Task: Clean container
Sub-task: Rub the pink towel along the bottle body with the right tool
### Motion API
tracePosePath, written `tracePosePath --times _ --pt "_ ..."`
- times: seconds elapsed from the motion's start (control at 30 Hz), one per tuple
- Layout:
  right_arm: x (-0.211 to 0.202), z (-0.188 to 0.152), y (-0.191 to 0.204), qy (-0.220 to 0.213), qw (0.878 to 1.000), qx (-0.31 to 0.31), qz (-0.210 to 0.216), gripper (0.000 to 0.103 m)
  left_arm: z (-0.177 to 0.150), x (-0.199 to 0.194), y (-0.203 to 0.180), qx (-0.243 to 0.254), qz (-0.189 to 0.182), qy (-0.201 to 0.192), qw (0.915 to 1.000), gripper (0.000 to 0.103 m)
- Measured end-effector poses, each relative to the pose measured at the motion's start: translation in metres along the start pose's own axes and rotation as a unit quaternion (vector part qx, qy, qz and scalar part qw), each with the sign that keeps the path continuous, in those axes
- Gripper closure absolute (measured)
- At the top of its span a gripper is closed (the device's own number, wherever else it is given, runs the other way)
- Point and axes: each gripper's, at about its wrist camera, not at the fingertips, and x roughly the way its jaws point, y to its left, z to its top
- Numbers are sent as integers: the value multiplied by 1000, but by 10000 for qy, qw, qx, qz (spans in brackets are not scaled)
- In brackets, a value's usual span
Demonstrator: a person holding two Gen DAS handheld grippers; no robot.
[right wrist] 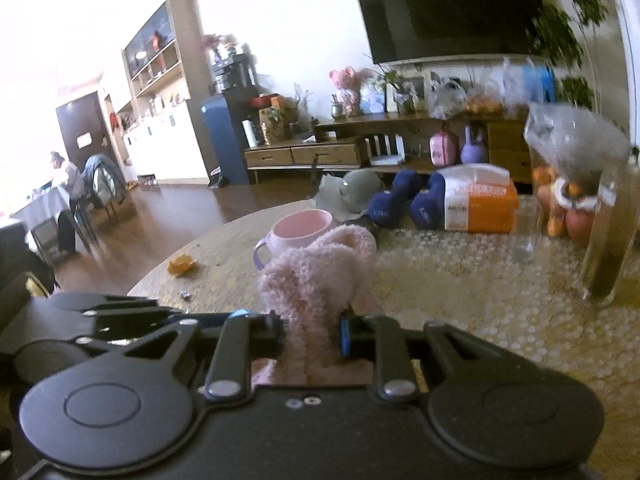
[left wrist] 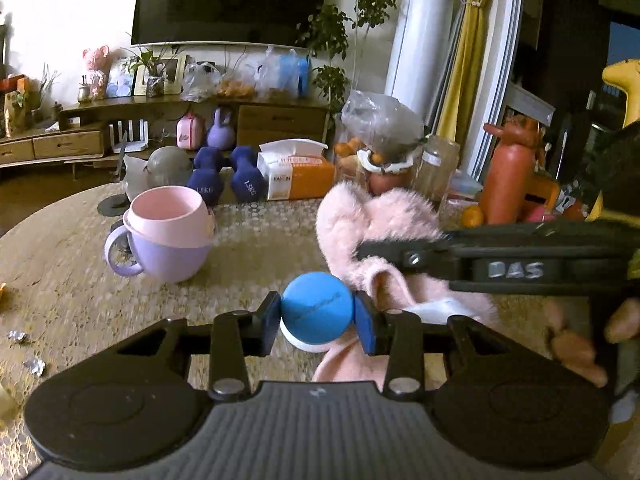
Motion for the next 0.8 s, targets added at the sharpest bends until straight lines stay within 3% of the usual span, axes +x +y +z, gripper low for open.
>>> tracePosePath --times 0.2,0.5,0.67,0.8 --pt "32 -6 -29 143 9991 389 -4 81 13 8 15 -165 -116 8 9998 65" --pt "72 -23 -59 458 9957 667 -445 81 28 24 32 -276 -244 8 9993 65" --pt "85 -37 -63 757 9923 381 -908 81 36 33 30 -142 -315 34 9994 65" --pt "77 -42 -57 743 9897 77 -1221 81 40 38 26 -76 -315 47 9995 65"
